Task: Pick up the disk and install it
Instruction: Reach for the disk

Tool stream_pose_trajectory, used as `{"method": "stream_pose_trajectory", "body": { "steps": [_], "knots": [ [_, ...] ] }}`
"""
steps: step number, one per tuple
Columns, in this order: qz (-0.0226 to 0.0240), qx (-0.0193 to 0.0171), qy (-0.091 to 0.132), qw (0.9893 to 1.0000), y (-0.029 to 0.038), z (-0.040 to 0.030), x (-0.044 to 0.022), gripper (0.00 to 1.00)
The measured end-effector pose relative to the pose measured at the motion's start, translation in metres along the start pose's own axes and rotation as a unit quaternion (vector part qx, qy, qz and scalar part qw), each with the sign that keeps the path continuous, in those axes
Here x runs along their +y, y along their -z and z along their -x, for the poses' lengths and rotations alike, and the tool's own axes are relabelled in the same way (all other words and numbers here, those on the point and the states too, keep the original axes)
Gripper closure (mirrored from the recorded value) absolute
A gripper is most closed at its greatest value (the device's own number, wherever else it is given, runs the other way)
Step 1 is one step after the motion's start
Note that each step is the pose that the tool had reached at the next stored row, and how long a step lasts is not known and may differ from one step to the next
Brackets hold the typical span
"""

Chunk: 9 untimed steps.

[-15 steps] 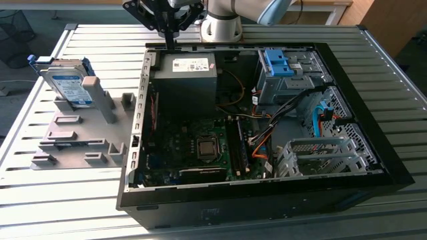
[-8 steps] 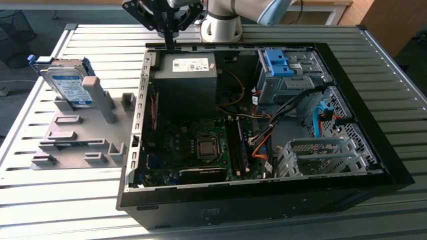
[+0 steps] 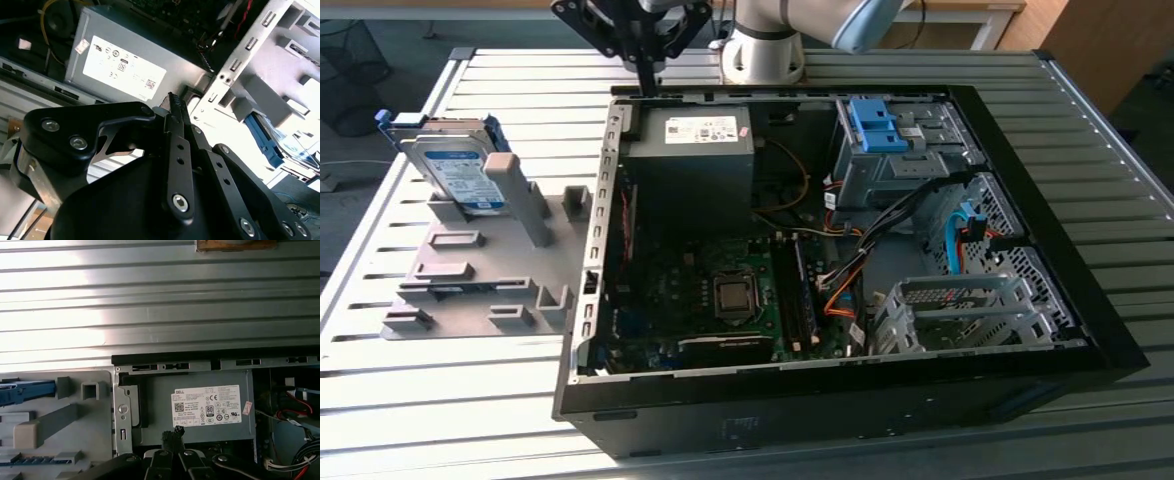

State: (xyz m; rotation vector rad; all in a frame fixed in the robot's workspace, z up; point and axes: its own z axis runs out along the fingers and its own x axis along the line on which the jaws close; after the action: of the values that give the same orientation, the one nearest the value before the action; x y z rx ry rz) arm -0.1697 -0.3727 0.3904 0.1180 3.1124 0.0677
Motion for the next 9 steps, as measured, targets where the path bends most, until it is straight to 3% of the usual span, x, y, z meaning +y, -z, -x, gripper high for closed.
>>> {"method": "stream_pose_trajectory", "body": {
  "steps": [9],
  "knots": [
    [0.0,0.0,0.0,1.0,-0.0004,-0.0273,0.0002,0.89]
  ]
}}
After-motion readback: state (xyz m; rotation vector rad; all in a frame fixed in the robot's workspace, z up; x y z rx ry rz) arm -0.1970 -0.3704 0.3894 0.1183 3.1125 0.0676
